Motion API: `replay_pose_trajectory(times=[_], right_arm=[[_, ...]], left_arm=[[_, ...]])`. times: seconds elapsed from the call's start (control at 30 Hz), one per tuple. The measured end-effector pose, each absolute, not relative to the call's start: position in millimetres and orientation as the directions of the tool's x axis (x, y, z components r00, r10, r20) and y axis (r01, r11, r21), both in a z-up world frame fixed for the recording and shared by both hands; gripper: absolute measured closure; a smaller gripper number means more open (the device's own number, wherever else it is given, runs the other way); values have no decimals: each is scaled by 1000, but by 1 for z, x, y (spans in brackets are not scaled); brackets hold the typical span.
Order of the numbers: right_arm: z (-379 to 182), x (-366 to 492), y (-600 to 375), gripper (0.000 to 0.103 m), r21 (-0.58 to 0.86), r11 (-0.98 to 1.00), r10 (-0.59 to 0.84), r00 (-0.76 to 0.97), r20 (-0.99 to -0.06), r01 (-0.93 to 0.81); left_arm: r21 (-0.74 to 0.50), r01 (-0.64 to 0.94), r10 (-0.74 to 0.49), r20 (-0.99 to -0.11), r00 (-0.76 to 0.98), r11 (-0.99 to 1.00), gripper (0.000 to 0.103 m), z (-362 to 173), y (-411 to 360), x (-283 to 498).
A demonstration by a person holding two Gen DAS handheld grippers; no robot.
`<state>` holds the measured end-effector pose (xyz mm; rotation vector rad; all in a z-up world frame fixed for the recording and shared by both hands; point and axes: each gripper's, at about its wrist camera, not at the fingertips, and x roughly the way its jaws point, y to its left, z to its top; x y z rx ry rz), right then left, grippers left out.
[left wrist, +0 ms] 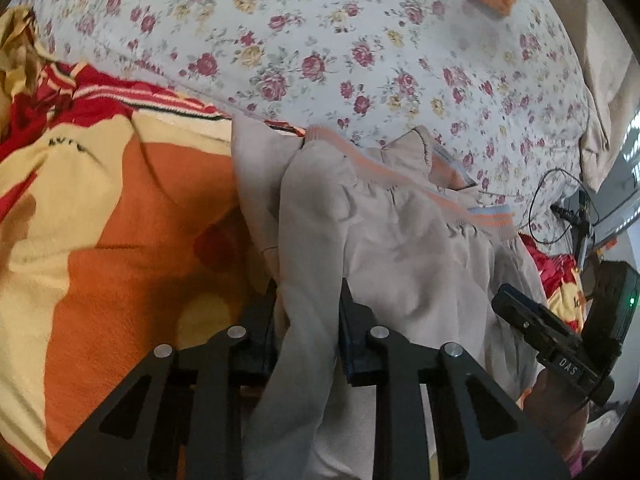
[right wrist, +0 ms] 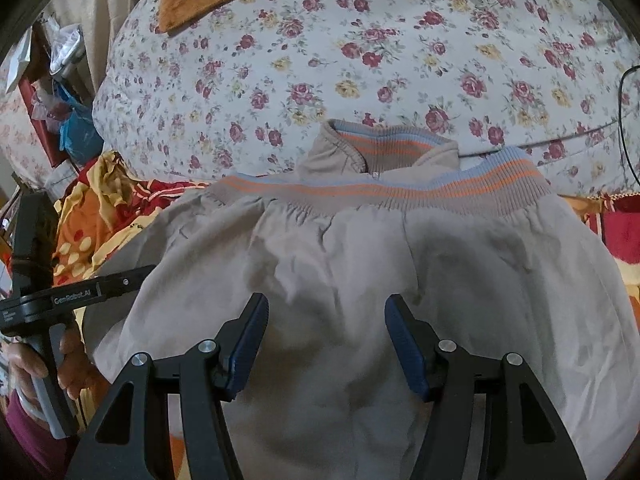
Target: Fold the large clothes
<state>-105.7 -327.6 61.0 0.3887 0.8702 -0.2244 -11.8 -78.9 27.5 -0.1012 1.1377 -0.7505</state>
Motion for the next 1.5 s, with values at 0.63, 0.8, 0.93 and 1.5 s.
replay_pose_trajectory(times=[0.63,0.8,0.93,1.5], right_arm=[[30,-91,-320,62,74,932,-131,523,-842,354],[45,-96,-319,59,111,928,-114,556,-823,355],[56,-98,-320,59,136,926,-109,594,-797,353],[45,-97,-334,59,161,916,-86,574,-814,366]], left_arm=[[-291,533,-497,-815,296,795,78,32,-97,-29],[-286,532,-493,-818,298,797,78,30,-97,-28],[-267,538,-479,-823,305,800,78,28,-99,-29],[-283,528,-480,-831,282,801,91,31,-94,-35]])
